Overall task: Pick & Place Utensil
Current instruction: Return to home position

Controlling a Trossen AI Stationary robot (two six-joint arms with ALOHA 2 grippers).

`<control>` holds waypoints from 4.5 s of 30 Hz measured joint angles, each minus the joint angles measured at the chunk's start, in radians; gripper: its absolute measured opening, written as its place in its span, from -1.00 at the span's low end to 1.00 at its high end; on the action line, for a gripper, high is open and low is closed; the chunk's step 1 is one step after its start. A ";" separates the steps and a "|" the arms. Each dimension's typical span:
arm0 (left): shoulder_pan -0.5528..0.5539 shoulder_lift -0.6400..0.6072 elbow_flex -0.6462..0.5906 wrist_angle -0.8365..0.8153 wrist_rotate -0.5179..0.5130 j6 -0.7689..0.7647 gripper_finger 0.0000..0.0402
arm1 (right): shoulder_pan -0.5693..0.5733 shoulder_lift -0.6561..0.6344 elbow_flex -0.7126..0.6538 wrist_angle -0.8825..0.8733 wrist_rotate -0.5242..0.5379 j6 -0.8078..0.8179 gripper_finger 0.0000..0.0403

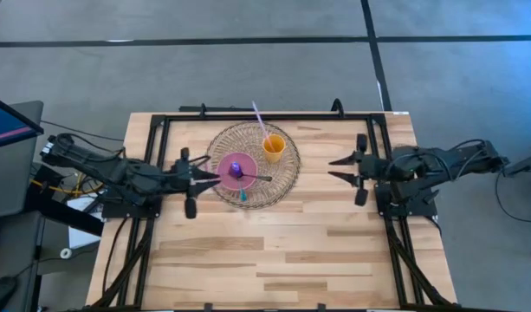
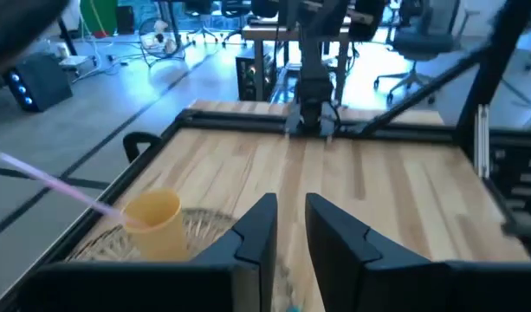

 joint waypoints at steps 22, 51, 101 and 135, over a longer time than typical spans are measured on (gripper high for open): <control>0.006 -0.500 -0.619 0.454 0.170 0.363 -0.68 | 0.000 -0.578 -0.438 0.066 -0.007 0.062 -0.49; 0.076 -0.687 -0.824 0.533 0.185 0.359 -0.68 | 0.000 -0.649 -0.729 0.335 -0.067 0.051 -0.49; 0.076 -0.687 -0.823 0.536 0.182 0.359 -0.68 | 0.000 -0.650 -0.729 0.332 -0.058 0.051 -0.49; 0.076 -0.683 -0.823 0.538 0.182 0.359 -0.68 | 0.000 -0.650 -0.730 0.332 -0.058 0.051 -0.49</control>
